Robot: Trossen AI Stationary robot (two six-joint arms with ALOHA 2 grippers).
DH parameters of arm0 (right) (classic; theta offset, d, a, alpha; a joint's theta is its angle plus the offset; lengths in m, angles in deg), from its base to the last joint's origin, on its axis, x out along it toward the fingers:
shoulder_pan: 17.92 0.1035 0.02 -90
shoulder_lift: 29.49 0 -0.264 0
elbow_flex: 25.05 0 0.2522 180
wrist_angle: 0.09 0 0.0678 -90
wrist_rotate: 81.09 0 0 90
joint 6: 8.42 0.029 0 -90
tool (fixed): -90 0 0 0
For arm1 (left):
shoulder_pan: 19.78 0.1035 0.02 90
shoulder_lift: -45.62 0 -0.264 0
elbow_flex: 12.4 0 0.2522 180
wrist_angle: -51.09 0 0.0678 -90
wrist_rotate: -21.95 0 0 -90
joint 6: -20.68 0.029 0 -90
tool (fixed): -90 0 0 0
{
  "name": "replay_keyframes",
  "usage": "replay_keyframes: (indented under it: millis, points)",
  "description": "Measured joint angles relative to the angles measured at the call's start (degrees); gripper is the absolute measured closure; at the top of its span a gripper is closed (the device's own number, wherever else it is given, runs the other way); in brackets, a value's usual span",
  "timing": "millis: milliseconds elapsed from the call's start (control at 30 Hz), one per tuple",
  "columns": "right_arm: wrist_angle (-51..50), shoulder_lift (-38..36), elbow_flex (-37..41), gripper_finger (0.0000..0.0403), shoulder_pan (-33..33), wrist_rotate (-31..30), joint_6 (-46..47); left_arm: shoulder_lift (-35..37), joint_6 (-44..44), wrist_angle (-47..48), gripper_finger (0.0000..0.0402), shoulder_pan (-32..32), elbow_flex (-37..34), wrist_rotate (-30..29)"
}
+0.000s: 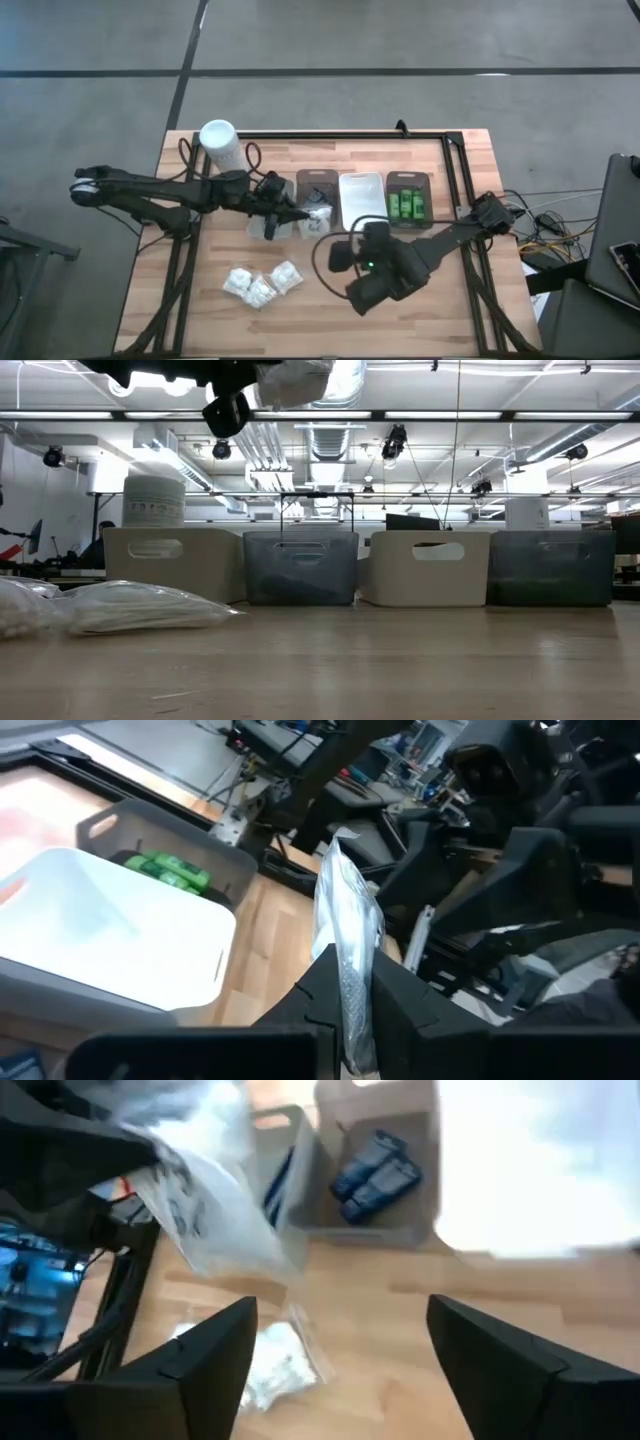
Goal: Pick & Place Travel size toiletries
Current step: Put the transparent cotton pack into the white bin
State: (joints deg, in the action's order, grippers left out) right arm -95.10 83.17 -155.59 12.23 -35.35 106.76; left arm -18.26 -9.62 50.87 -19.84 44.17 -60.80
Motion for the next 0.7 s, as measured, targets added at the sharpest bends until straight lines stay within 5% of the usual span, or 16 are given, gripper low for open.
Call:
replay_keyframes:
  millis: [367,700]
  points:
    - [-8.74,-0.65,0.04,0.0108,2.34,5.64,8.68,-2.03,4.27,-0.53,0.0372,0.22,0.79,-4.78]
    - [-8.76,-5.14,5.08,0.0141,3.19,6.24,7.26,-26.61,11.18,-1.02,0.0372,11.58,18.24,4.53]
